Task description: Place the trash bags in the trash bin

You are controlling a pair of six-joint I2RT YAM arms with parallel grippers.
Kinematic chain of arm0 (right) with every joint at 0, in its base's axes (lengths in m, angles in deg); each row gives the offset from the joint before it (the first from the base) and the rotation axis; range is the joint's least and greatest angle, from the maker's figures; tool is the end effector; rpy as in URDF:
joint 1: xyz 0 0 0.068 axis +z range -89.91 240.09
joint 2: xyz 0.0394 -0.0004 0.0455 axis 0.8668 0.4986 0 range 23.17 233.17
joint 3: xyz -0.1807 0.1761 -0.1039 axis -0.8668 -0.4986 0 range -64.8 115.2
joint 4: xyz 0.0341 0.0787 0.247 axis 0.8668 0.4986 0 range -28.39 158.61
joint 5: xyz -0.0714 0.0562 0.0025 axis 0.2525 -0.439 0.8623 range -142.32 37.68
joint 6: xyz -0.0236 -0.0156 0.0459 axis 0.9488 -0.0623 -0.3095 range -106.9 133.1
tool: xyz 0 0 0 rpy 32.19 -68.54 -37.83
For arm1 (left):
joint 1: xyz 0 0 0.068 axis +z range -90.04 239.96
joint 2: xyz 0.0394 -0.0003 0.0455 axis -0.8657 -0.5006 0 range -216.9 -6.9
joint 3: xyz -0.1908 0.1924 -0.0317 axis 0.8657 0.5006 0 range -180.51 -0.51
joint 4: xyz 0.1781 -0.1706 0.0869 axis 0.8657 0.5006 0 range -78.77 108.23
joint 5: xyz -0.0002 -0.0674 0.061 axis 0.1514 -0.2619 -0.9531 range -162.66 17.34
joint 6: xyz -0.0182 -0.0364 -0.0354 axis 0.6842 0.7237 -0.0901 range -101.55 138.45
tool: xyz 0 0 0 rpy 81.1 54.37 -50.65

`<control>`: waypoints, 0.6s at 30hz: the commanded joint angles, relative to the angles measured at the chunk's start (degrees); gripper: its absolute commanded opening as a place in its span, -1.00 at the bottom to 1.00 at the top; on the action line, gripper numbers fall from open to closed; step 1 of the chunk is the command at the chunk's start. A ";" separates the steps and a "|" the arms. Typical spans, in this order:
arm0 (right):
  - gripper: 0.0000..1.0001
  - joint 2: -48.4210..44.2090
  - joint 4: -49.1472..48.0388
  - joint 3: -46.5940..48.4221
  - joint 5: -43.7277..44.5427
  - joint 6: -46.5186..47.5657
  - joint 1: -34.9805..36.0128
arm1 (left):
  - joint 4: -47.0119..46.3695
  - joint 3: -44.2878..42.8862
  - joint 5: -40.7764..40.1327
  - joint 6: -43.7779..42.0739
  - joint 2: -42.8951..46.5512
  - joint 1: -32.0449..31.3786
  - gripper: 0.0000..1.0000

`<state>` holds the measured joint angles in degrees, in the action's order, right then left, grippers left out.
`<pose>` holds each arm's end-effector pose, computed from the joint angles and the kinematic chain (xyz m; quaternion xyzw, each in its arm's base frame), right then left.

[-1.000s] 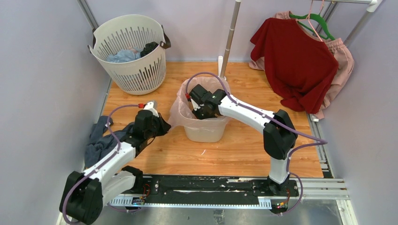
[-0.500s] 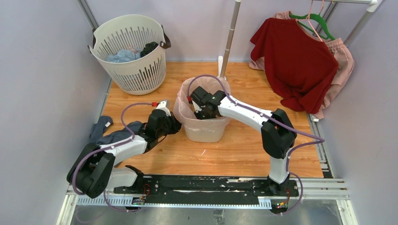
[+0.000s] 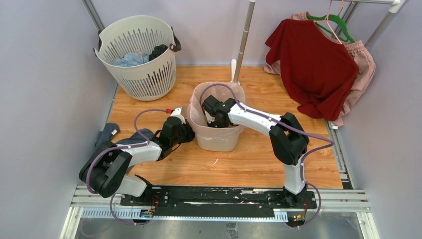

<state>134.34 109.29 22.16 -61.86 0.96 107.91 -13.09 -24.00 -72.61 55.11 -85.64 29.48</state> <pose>0.2625 0.2984 0.2102 -0.3139 0.9328 0.1495 0.0947 0.2166 -0.1276 0.1489 -0.0467 0.8688 -0.2729 0.4104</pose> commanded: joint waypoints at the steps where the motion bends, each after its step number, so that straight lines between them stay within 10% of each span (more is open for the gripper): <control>1: -1.00 2.09 2.26 -2.80 -0.95 0.41 -0.79 | 2.08 0.25 -1.70 -0.76 -2.53 -0.59 -1.00; 15: -0.99 2.38 1.09 -4.21 -2.24 0.69 -0.90 | 2.21 2.30 -0.41 -0.19 -3.52 -1.58 -1.00; 18: -0.69 0.42 1.87 -3.69 -1.77 0.71 -0.88 | 2.39 3.07 -0.41 -0.19 -1.84 -1.62 -1.00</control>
<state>134.43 106.14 20.10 -64.42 1.03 107.53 -15.74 -23.63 -72.70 55.55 -87.25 28.85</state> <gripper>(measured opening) 0.089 0.010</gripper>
